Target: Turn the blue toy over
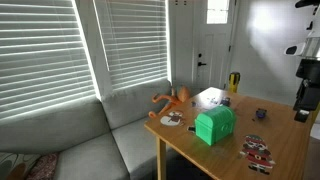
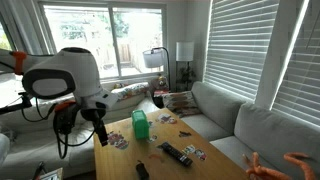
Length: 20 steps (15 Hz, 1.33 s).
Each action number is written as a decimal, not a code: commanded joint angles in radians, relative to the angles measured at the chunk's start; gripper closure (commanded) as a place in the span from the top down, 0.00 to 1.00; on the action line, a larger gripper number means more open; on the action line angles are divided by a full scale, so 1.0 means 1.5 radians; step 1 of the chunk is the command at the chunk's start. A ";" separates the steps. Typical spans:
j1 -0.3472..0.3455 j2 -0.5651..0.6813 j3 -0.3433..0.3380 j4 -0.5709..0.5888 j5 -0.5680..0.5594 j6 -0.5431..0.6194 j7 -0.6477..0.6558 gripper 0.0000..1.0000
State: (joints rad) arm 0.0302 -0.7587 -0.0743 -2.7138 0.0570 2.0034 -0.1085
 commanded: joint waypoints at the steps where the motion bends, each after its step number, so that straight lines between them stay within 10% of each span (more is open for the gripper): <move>1: -0.004 0.000 0.004 0.001 0.003 -0.002 -0.002 1.00; 10: -0.004 0.000 0.004 0.001 0.003 -0.002 -0.002 1.00; 20: -0.095 0.066 -0.118 0.037 0.032 0.036 -0.010 1.00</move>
State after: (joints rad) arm -0.0808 -0.7206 -0.2013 -2.6965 0.0600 2.0311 -0.1066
